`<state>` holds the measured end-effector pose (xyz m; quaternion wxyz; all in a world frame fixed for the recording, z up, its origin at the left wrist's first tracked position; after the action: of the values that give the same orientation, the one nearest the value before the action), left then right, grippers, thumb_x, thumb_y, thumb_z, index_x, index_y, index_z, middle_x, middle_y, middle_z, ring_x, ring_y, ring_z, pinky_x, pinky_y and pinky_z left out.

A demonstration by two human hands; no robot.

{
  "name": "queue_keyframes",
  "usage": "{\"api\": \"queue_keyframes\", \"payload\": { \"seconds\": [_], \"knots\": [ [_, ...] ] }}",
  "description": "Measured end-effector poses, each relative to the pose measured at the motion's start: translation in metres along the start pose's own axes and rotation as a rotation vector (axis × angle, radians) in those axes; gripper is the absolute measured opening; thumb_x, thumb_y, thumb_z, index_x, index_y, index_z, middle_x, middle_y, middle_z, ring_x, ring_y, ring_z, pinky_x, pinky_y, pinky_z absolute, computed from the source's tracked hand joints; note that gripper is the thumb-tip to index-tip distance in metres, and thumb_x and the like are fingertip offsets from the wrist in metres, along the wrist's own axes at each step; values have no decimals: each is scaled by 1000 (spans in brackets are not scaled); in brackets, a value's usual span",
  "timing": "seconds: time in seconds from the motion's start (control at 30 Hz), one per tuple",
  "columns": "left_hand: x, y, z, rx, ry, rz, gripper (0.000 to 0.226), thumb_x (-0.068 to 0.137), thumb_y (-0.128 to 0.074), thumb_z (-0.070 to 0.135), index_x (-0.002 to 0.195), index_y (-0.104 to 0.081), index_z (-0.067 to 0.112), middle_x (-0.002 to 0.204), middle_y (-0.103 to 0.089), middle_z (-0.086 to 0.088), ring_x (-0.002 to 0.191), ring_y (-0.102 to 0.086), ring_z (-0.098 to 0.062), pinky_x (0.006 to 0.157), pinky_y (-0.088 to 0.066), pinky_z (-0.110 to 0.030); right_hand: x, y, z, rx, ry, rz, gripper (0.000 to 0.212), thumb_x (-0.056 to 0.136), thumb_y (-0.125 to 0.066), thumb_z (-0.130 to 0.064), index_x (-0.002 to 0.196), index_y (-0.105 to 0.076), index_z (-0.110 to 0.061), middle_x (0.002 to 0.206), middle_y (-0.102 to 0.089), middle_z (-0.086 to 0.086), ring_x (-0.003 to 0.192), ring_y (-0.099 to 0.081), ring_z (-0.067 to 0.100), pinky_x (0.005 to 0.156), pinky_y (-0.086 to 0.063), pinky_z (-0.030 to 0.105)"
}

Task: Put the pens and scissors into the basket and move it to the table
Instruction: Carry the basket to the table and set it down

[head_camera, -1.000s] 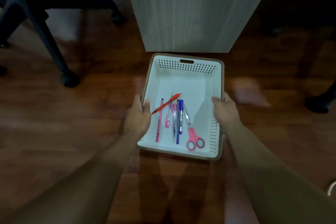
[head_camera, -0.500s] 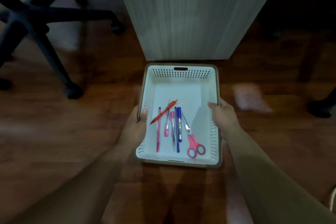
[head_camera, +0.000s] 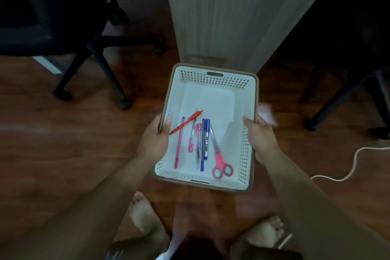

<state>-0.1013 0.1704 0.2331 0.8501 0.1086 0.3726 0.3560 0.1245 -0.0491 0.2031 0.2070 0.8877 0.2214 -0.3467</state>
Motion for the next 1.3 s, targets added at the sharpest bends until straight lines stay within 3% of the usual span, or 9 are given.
{"api": "queue_keyframes", "payload": {
  "seconds": [0.23, 0.37, 0.57, 0.9, 1.1, 1.3],
  "knots": [
    [-141, 108, 180, -22, -51, -13, 36, 111, -46, 49, 138, -63, 33, 125, -76, 9, 112, -74, -20, 97, -60, -44, -187, 65, -168, 0, 13, 54, 27, 104, -63, -31, 126, -74, -42, 121, -80, -7, 108, -79, 24, 104, -61, 49],
    [-199, 156, 254, -7, -79, -54, 37, 109, -47, 53, 139, -62, 37, 126, -77, 6, 112, -75, -24, 100, -60, -52, -273, 91, -245, -40, 67, 58, 38, 109, -58, -26, 145, -68, -31, 128, -77, -2, 110, -75, 24, 102, -60, 45],
    [-277, 222, 337, -39, -96, -103, 34, 109, -48, 50, 138, -63, 39, 121, -78, 7, 108, -76, -22, 99, -61, -53, -381, 112, -321, -5, 77, 49, 40, 111, -56, -23, 149, -64, -29, 127, -77, 0, 113, -76, 27, 104, -60, 51],
    [-287, 295, 408, 33, -116, -195, 26, 106, -58, 45, 129, -65, 37, 109, -80, 5, 95, -80, -21, 90, -65, -54, -429, 91, -378, 118, 47, 118, 40, 108, -61, -25, 147, -67, -21, 127, -78, 8, 109, -76, 31, 100, -61, 47],
    [-251, 329, 452, 151, -213, -247, 30, 103, -62, 43, 124, -77, 27, 107, -83, 4, 94, -82, -17, 95, -65, -46, -425, 85, -416, 174, 55, 163, 38, 109, -60, -30, 142, -69, -15, 121, -79, 10, 106, -77, 32, 102, -61, 52],
    [-212, 341, 503, 152, -257, -288, 25, 103, -62, 39, 124, -74, 30, 112, -83, 2, 99, -82, -19, 98, -63, -45, -398, 85, -470, 144, 66, 90, 35, 108, -60, -35, 137, -72, -19, 119, -81, 7, 106, -79, 29, 102, -62, 52]
  ]
}}
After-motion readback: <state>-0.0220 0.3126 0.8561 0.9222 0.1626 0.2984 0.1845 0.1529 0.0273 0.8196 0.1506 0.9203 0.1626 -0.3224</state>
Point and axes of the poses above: each hand's wrist, its own x-axis towards the middle knuckle, its own y-axis out of the back of the hand, z = x × y, the point moved 7 cm from there along x, towards the middle knuckle
